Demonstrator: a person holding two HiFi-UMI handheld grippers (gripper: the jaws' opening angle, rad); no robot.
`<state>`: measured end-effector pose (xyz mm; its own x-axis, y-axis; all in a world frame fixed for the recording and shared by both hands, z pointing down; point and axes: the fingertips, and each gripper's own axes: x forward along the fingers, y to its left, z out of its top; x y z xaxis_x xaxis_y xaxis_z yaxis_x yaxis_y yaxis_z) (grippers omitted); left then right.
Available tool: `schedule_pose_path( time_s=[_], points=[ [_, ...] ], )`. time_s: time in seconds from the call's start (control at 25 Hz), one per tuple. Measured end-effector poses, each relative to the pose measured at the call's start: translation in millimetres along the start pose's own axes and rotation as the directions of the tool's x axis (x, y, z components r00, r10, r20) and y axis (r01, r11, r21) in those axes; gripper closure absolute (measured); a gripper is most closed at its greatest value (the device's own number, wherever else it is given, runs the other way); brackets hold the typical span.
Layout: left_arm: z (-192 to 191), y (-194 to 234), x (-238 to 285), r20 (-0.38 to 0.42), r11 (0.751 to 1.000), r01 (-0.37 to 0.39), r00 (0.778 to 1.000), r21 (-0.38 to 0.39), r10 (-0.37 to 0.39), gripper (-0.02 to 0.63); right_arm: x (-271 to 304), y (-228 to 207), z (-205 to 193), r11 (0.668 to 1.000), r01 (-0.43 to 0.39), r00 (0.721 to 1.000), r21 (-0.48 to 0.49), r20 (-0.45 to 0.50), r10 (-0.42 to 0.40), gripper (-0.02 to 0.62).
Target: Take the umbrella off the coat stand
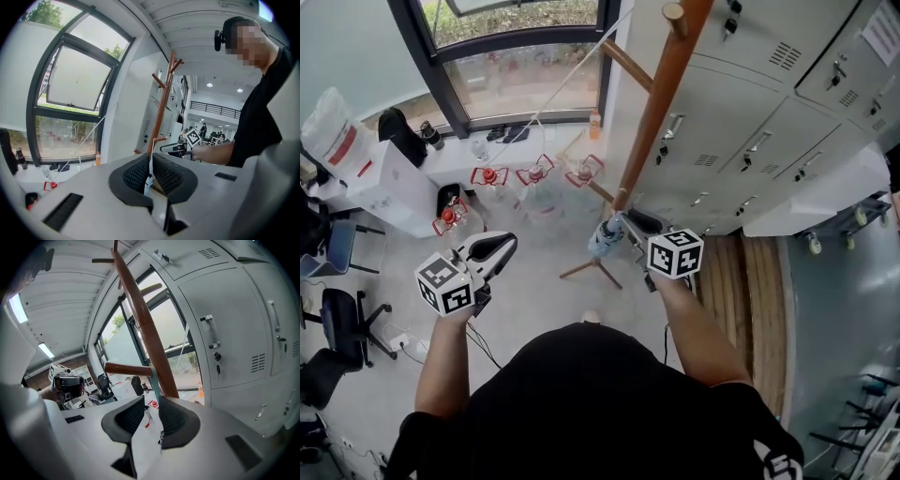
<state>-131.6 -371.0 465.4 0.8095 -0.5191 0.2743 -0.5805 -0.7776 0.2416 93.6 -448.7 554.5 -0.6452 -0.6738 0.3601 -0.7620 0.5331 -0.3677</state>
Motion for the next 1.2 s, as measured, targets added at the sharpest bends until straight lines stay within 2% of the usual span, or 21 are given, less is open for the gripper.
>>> schedule_pose_path(
  time_s=[0.4,0.72,1.2],
  points=[
    [-14,11,2,-0.031,0.999,-0.023,0.999,-0.024,0.022,0.576,32,-19,-25,0.999,0.002,0.999,0.046,-0.042,0.0,0.486],
    [-34,11,1,-0.062,0.998,-0.033,0.998,-0.044,0.03,0.576,46,-22,-29,1.0,-0.009,0.998,0.027,-0.056,0.01,0.486],
    [-42,18,-2,-0.052,0.996,-0.062,0.997,-0.068,0.059,0.575,58,-19,-29,1.0,-0.019,0.997,0.009,-0.072,0.02,0.49]
  ],
)
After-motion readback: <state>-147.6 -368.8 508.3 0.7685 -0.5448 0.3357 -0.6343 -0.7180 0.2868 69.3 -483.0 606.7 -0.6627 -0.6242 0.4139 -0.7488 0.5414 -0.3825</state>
